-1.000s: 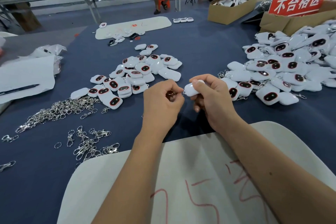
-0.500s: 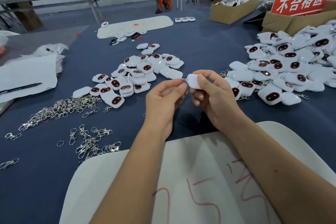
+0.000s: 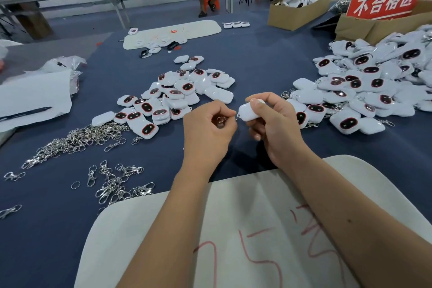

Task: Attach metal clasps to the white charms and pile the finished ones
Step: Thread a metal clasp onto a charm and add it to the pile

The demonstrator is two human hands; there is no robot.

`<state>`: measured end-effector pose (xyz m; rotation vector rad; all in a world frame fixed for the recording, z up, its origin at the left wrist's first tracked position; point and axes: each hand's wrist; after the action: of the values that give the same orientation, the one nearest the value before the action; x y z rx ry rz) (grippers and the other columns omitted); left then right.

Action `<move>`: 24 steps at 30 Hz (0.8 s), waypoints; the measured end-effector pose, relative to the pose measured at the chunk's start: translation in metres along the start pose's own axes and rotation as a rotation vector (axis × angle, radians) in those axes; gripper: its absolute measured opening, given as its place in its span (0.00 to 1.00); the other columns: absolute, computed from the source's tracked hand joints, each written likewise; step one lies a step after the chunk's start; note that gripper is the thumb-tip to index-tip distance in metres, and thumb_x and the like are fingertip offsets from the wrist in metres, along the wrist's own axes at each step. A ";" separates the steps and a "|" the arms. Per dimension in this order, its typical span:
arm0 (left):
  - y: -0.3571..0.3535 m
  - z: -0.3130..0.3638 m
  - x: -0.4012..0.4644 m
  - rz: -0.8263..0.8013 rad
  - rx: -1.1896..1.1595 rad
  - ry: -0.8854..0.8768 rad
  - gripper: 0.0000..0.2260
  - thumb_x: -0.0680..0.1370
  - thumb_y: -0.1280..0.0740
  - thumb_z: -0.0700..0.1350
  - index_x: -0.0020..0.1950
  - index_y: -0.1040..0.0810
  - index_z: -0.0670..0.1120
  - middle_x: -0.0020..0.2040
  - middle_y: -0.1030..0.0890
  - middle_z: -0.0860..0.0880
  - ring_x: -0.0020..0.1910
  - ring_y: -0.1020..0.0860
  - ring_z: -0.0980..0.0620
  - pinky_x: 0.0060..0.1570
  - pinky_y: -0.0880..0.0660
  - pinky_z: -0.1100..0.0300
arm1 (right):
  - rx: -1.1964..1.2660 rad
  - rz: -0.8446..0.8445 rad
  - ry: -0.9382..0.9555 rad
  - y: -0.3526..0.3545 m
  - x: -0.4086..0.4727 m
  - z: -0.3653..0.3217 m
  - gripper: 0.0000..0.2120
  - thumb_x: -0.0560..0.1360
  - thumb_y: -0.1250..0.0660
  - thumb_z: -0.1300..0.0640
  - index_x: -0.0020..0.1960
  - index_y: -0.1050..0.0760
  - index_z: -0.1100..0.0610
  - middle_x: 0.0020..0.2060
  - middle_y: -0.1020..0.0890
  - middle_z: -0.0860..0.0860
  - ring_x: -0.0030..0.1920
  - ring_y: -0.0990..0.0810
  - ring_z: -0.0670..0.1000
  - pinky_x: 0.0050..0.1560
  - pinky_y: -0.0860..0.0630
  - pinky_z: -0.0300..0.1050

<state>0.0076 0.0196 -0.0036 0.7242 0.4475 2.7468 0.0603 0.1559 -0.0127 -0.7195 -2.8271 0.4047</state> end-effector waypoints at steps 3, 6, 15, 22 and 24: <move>0.000 0.001 0.000 -0.052 0.262 -0.169 0.06 0.73 0.30 0.36 0.42 0.18 0.46 0.39 0.19 0.53 0.39 0.23 0.53 0.43 0.25 0.54 | -0.087 0.020 0.013 0.000 0.001 0.001 0.05 0.83 0.36 0.61 0.50 0.23 0.58 0.32 0.21 0.52 0.27 0.28 0.46 0.24 0.35 0.39; -0.003 0.001 -0.001 -0.013 0.297 -0.179 0.06 0.74 0.29 0.37 0.44 0.17 0.47 0.40 0.18 0.53 0.41 0.22 0.53 0.45 0.24 0.54 | -0.109 0.033 0.024 -0.001 0.001 0.001 0.06 0.84 0.37 0.61 0.50 0.23 0.58 0.32 0.21 0.52 0.26 0.29 0.45 0.24 0.35 0.38; -0.001 -0.005 0.004 0.135 -0.273 0.262 0.07 0.74 0.23 0.37 0.46 0.15 0.49 0.39 0.13 0.52 0.42 0.15 0.55 0.44 0.21 0.65 | -0.088 0.146 0.060 0.000 0.005 0.005 0.03 0.84 0.35 0.59 0.55 0.23 0.56 0.33 0.19 0.51 0.27 0.27 0.44 0.27 0.31 0.40; -0.009 0.004 0.002 0.140 -0.342 0.391 0.05 0.75 0.24 0.37 0.46 0.16 0.47 0.38 0.14 0.49 0.39 0.14 0.53 0.46 0.19 0.58 | -0.237 0.290 0.158 0.002 0.004 0.008 0.04 0.79 0.29 0.51 0.48 0.22 0.50 0.32 0.19 0.48 0.30 0.25 0.47 0.31 0.26 0.43; -0.019 0.011 0.003 0.104 -0.443 0.469 0.05 0.75 0.26 0.34 0.46 0.16 0.44 0.38 0.13 0.47 0.40 0.13 0.50 0.50 0.18 0.56 | -0.255 0.349 0.201 0.002 0.004 0.007 0.02 0.80 0.30 0.53 0.48 0.23 0.48 0.33 0.20 0.47 0.30 0.23 0.48 0.30 0.24 0.42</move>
<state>0.0142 0.0411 0.0001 -0.0078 -0.1249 2.9468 0.0565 0.1583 -0.0192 -1.2374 -2.5877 0.0147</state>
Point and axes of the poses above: each hand's wrist, its own x-axis towards the middle knuckle, its own y-axis out of the back of the hand, z = x × y
